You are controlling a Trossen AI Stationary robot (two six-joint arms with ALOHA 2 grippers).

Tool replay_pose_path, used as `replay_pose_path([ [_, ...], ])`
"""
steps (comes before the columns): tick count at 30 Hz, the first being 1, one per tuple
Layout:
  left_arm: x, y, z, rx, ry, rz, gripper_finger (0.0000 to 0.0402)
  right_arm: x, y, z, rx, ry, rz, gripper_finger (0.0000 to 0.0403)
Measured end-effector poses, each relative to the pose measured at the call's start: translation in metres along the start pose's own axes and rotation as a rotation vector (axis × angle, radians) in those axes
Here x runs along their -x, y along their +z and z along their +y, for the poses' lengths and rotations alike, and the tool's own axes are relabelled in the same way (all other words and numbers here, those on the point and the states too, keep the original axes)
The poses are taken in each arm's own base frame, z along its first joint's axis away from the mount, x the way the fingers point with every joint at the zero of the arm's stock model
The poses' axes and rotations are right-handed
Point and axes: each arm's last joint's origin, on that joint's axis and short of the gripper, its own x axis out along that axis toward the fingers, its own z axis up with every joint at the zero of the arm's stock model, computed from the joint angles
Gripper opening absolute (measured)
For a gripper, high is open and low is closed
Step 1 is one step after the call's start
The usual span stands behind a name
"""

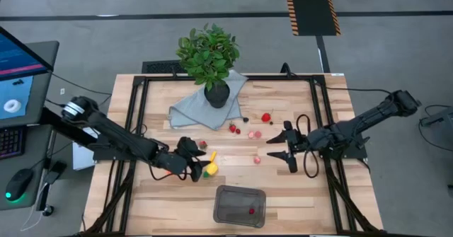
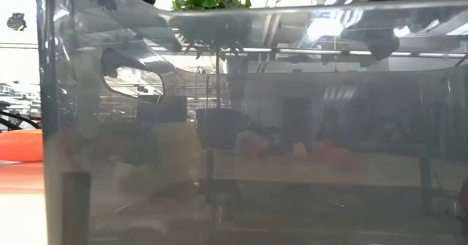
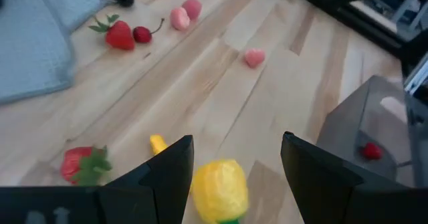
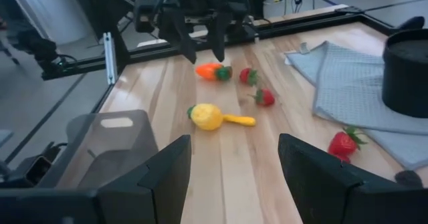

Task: Pick and placing Produce into tupperware
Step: Put the yellow pineapple into the black bin

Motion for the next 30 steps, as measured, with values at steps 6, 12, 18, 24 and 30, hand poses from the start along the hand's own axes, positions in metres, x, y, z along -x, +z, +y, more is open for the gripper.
replay_pose_path([
  [6, -0.009, -0.007, -0.005, 0.030, -0.033, 0.007, 0.0213, 0.002, -0.001, 0.008, 0.009, 0.048, -0.006, 0.0249],
  [12, -0.016, -0.013, -0.004, 0.022, -0.005, 0.018, 0.0216, 0.005, -0.002, 0.015, 0.012, 0.066, -0.012, 0.0249],
  [18, -0.015, -0.016, -0.003, 0.007, 0.029, 0.008, 0.0241, 0.008, -0.004, 0.021, 0.023, 0.051, -0.021, 0.0249],
  [24, -0.012, -0.023, -0.007, 0.011, 0.030, 0.010, 0.0293, 0.010, -0.005, 0.025, 0.025, 0.045, -0.027, 0.0249],
  [30, -0.009, -0.027, -0.011, 0.017, 0.022, -0.001, 0.0332, 0.011, -0.006, 0.027, 0.027, 0.057, -0.024, 0.0249],
])
